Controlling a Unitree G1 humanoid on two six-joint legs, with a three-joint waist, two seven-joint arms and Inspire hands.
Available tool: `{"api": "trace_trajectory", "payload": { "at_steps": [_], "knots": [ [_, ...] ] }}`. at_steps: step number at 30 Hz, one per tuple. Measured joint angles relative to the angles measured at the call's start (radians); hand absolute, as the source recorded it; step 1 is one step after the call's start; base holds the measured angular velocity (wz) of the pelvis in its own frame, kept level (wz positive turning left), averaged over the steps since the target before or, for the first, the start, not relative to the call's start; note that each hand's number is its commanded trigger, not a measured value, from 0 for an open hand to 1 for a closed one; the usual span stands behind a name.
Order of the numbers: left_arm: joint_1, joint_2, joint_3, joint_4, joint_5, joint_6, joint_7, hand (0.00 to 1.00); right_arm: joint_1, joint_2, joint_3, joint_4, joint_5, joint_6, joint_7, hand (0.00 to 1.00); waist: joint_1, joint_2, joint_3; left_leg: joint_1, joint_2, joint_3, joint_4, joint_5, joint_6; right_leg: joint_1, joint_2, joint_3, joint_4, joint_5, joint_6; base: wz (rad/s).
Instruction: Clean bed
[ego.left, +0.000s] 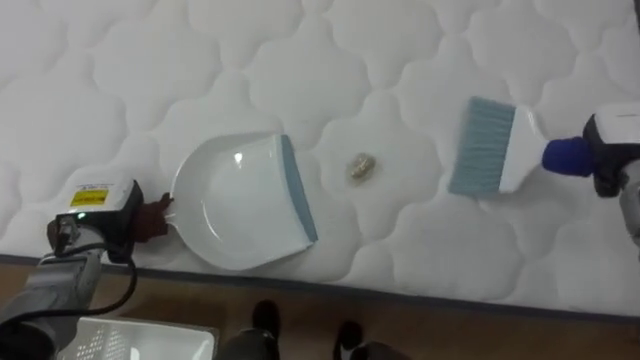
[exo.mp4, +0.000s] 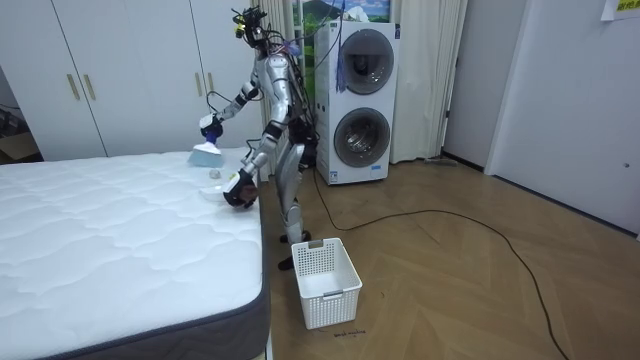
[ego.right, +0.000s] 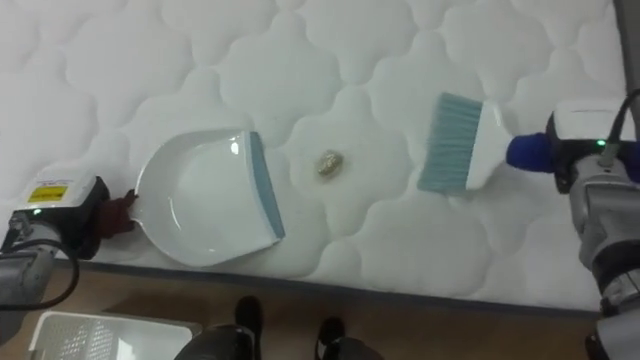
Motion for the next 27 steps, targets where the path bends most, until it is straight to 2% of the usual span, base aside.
{"api": "trace_trajectory", "payload": {
  "at_steps": [3, 8, 12, 18, 22, 27],
  "knots": [
    [0.0, 0.005, 0.004, 0.0, 0.002, -0.007, 0.006, 1.0, -0.002, 0.0, 0.006, -0.066, -0.087, 0.008, 0.001, 1.0, 0.014, -0.008, 0.0013, -0.001, 0.01, 0.005, -0.001, -0.002, -0.004, 0.004, 0.008, -0.004, -0.012, 0.011, -0.004, -0.1],
    [-0.003, 0.011, 0.004, 0.005, 0.002, -0.007, 0.006, 1.0, -0.002, 0.0, 0.062, -0.219, -0.203, 0.03, -0.001, 1.0, 0.015, -0.011, 0.0026, 0.0, 0.016, 0.005, 0.0, -0.005, -0.008, 0.006, 0.007, -0.031, -0.016, 0.014, -0.009, -0.04],
    [-0.004, 0.013, 0.004, 0.005, 0.002, -0.007, 0.005, 1.0, -0.001, 0.0, 0.101, -0.324, -0.258, 0.033, 0.021, 1.0, 0.014, -0.011, 0.0029, 0.0, 0.017, 0.006, -0.003, -0.005, -0.009, 0.006, 0.009, -0.032, -0.023, 0.014, -0.009, 0.0],
    [-0.004, 0.012, 0.003, 0.001, 0.0, -0.03, -0.002, 1.0, 0.004, 0.006, 0.175, -0.44, -0.29, 0.029, 0.08, 1.0, 0.027, -0.011, 0.003, -0.001, 0.017, 0.004, -0.005, -0.008, -0.01, 0.016, 0.009, -0.045, -0.039, 0.014, -0.009, 0.02],
    [-0.01, 0.011, 0.002, 0.001, -0.001, -0.036, -0.018, 1.0, 0.034, 0.023, 0.177, -0.491, -0.282, 0.029, 0.144, 1.0, 0.028, -0.011, 0.0031, -0.001, 0.016, -0.017, -0.004, -0.011, -0.014, 0.032, 0.01, -0.065, -0.052, 0.015, -0.009, 0.11],
    [-0.011, 0.01, 0.002, 0.003, -0.001, -0.036, -0.021, 1.0, 0.049, 0.023, 0.178, -0.545, -0.246, 0.03, 0.23, 1.0, 0.028, -0.008, 0.0025, -0.002, 0.016, -0.02, -0.004, -0.013, -0.014, 0.033, 0.012, -0.065, -0.054, 0.015, -0.009, 0.01]
  ]
}}
